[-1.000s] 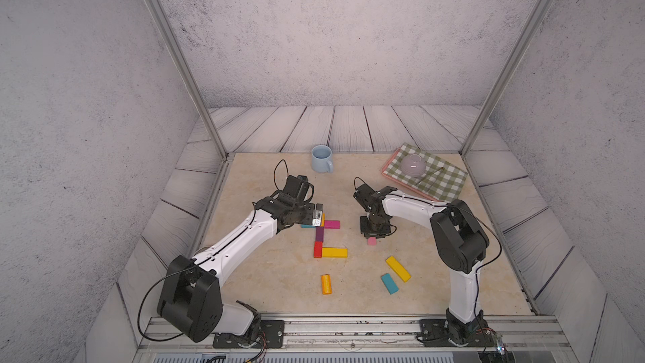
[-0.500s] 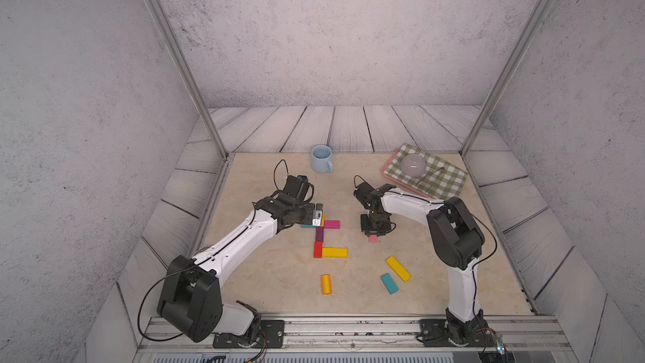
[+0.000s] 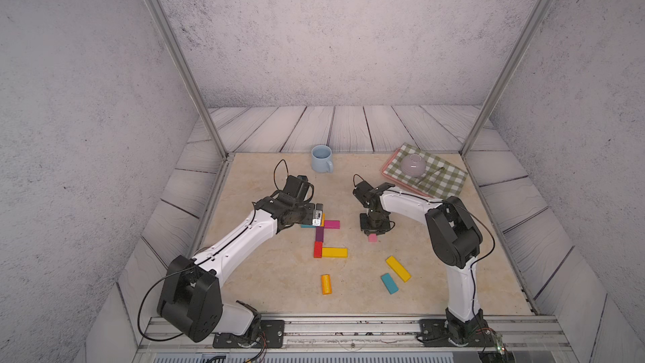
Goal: Assemble the letter t with building blocks
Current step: Assemble the building block at the center of the board.
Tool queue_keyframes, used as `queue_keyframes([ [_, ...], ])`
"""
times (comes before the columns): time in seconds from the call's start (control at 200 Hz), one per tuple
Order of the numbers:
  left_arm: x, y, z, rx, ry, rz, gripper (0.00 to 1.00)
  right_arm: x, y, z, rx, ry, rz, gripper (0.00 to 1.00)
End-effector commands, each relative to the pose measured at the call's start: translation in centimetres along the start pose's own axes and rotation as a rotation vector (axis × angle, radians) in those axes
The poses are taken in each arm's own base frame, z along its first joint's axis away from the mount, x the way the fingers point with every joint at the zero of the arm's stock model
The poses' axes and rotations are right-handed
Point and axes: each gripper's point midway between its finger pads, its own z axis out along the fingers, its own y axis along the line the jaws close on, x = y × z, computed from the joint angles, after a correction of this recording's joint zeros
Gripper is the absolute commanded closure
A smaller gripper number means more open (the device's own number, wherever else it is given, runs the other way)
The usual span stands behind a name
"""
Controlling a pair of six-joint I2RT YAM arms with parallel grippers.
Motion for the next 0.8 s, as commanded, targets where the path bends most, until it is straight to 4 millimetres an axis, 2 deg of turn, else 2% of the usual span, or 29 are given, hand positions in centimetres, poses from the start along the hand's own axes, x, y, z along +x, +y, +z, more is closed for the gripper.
queue_keyframes([
  [0.0,-0.17,0.26,-0.29,-0.008,-0.011,-0.011,0.0,0.05,-0.77,0.75,0.041,0.018,0.0,0.8],
  [0.5,-0.2,0.29,-0.33,-0.009,-0.012,-0.011,0.0,0.17,-1.03,1.05,0.05,0.027,0.004,0.76],
  [0.691,-0.14,0.28,-0.28,-0.009,-0.01,-0.011,0.0,0.2,-1.1,1.14,0.053,0.03,-0.001,0.73],
  [0.796,-0.13,0.31,-0.29,-0.01,-0.009,-0.011,0.0,0.17,-1.02,1.18,0.05,0.03,-0.002,0.67],
])
